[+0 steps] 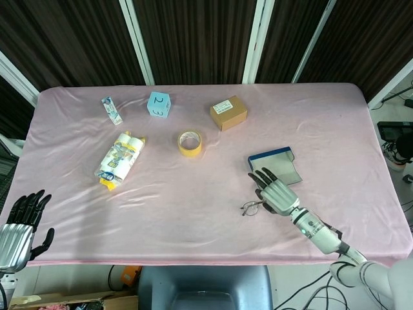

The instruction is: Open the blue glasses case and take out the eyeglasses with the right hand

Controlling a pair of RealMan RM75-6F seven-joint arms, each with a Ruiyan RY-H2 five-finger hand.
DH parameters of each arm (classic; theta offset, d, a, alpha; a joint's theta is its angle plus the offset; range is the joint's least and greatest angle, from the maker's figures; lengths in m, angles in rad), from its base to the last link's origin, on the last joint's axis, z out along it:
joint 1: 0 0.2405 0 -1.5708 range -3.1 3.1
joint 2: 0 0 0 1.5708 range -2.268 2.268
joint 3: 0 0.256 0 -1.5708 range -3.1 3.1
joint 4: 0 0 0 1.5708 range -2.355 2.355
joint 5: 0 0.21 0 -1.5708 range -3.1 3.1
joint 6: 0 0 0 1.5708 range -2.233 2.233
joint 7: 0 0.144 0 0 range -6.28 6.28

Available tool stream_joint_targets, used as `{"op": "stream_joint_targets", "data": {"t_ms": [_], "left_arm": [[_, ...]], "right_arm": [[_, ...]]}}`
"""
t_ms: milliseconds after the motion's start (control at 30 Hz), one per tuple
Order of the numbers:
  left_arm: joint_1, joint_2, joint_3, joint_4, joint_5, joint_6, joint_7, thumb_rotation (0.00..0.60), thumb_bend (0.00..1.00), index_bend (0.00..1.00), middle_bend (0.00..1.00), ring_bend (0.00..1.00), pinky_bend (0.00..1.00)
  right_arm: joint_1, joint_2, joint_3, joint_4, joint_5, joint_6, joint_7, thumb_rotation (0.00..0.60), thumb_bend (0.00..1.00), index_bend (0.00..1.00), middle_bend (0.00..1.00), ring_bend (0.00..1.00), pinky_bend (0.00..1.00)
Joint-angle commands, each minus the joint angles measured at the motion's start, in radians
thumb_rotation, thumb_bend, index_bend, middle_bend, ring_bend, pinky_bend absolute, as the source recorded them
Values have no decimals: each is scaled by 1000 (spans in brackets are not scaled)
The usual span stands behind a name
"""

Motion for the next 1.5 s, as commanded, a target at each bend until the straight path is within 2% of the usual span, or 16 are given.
{"op": "stream_joint_targets", "data": {"t_ms": [33,733,1500], "left_arm": [[0,0,0,0,0,0,-1,600,426,0,0,0,72],[2,2,2,3,5,3,-7,600,426,0,0,0,72],[1,2,5,5,15,3,-8,600,426,0,0,0,79]], "right_arm": [[1,-4,1,6,3,-7,1,600,494,663,141,0,0],[8,-22,1,23,1,-29,-11,600,523,690,141,0,0],[18,1,5,-22,14,-59,-30,600,527,646,141,0,0]]}}
